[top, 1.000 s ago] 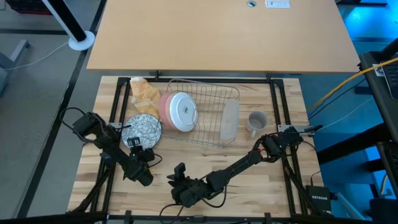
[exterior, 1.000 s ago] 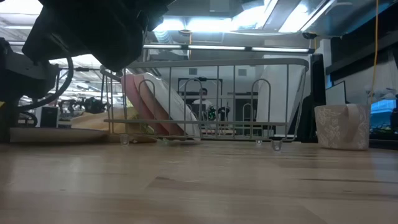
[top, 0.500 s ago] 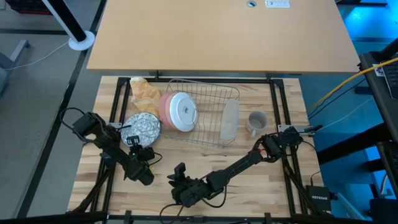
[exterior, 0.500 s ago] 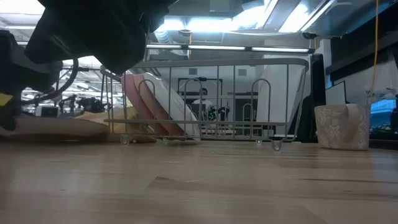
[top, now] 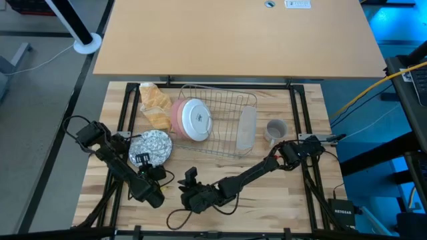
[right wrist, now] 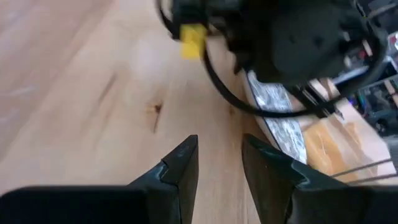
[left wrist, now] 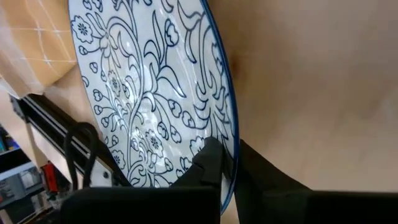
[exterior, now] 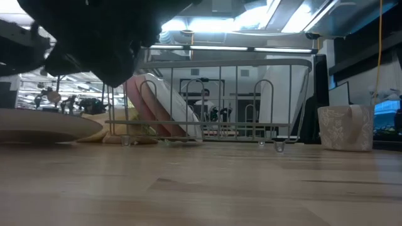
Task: Sort dishes
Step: Put the white patterned plate in the dish rack
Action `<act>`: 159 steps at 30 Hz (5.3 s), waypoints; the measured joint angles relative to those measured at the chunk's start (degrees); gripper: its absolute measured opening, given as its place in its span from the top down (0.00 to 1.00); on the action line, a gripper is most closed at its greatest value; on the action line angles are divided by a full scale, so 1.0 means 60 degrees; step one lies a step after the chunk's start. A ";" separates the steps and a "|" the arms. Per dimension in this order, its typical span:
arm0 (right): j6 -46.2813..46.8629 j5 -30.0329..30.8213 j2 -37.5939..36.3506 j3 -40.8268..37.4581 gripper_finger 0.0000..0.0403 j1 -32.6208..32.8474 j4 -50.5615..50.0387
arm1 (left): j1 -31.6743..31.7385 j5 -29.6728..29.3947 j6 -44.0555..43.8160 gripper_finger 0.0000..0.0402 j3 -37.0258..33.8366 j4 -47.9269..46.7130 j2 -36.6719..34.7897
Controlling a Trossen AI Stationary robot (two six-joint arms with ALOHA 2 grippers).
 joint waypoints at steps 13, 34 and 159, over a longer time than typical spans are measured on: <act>0.0826 -0.2245 0.0004 0.0000 0.68 -0.0958 0.0156 | -0.0513 0.0312 -0.0683 0.99 0.0909 -0.0061 -0.0003; -0.0084 -0.3428 0.0237 0.0000 0.68 -0.1423 0.1065 | -0.0516 0.0310 -0.0505 0.99 0.1763 0.0275 -0.0003; -0.1055 -0.4320 0.0226 0.1424 0.92 -0.0734 0.0691 | -0.0377 0.0264 0.1004 0.82 0.4192 -0.0091 0.0006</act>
